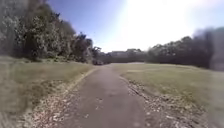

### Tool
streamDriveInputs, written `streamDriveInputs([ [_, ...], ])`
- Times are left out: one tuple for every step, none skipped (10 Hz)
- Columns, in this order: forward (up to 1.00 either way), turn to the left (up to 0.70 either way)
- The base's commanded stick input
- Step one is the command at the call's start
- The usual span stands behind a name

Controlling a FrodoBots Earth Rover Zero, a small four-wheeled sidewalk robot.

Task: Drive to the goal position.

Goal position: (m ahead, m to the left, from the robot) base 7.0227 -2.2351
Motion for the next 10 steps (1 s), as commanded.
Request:
streamDriveInputs([
  [0.5, 0.0],
  [0.5, 0.0],
  [0.5, 0.0],
  [0.5, 0.0],
  [0.5, 0.0],
  [0.5, 0.0],
  [0.5, 0.0],
  [0.5, 0.04],
  [0.5, 0.4],
  [0.5, 0.28],
])
